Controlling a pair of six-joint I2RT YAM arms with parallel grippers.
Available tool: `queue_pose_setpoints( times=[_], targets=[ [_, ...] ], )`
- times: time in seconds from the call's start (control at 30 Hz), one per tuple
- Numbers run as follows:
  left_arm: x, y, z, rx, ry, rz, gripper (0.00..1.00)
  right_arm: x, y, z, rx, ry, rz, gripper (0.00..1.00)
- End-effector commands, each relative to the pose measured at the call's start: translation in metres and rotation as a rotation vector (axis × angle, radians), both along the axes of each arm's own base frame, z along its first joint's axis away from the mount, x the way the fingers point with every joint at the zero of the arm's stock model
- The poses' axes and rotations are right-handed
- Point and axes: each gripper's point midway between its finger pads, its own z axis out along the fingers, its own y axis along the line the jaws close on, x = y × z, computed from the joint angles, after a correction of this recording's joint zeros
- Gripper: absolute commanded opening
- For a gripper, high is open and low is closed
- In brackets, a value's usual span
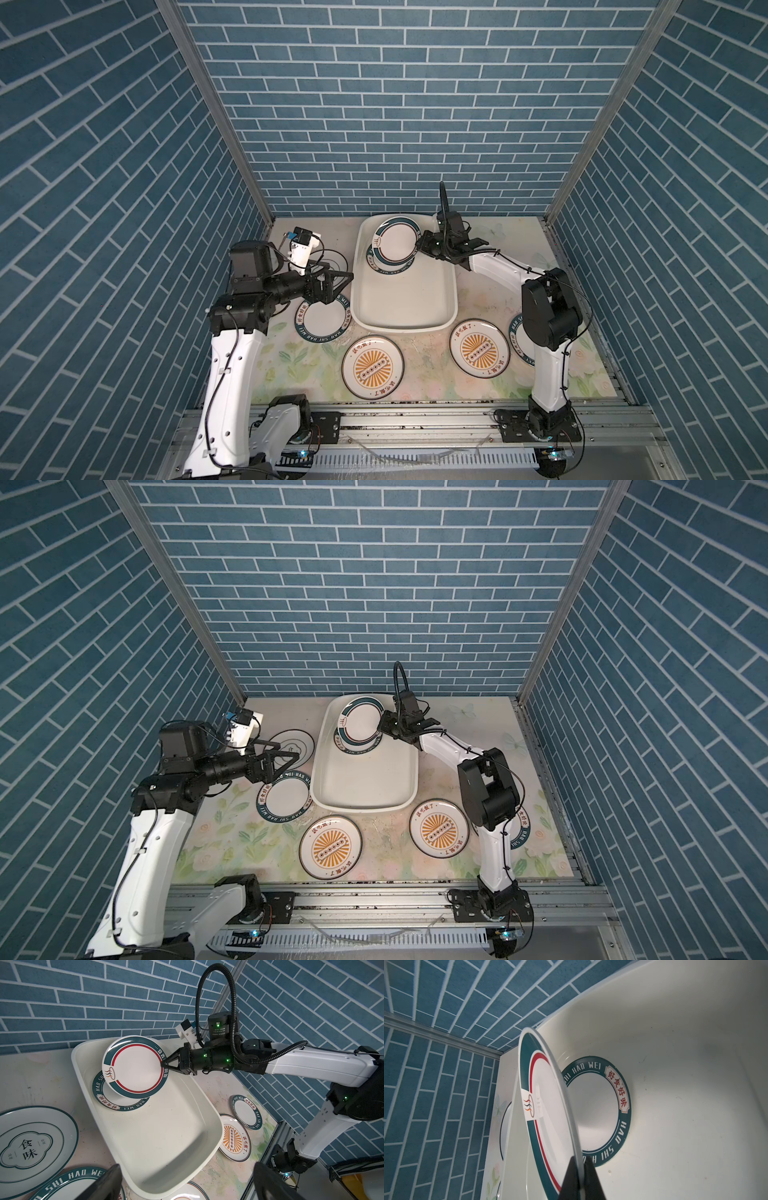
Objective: Place the plates into the plastic bin on the countertop
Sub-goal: 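Lower the plate onto the HAO SHI HAO WEI plate in the bin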
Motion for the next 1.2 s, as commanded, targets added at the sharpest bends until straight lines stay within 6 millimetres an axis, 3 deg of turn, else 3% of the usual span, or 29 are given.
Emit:
queue_pose_setpoints(
  times=[0.0, 0.43, 1.17],
  targets=[
    [-0.002, -0.001, 0.000, -0.013, -0.009, -0.007, 1.00, 0.011, 0.004, 0.009, 0.044, -0.034, -0.035, 0.02],
    [-0.002, -0.001, 0.000, -0.014, -0.012, -0.009, 1.00, 0.017, 0.008, -0.015, 0.077, 0.014, -0.062, 0.02],
    [-0.002, -0.001, 0.000, -0.015, -0.014, -0.015, 0.99, 0.023, 0.008, -0.039, 0.129, 0.068, -0.101, 0.03]
  ],
)
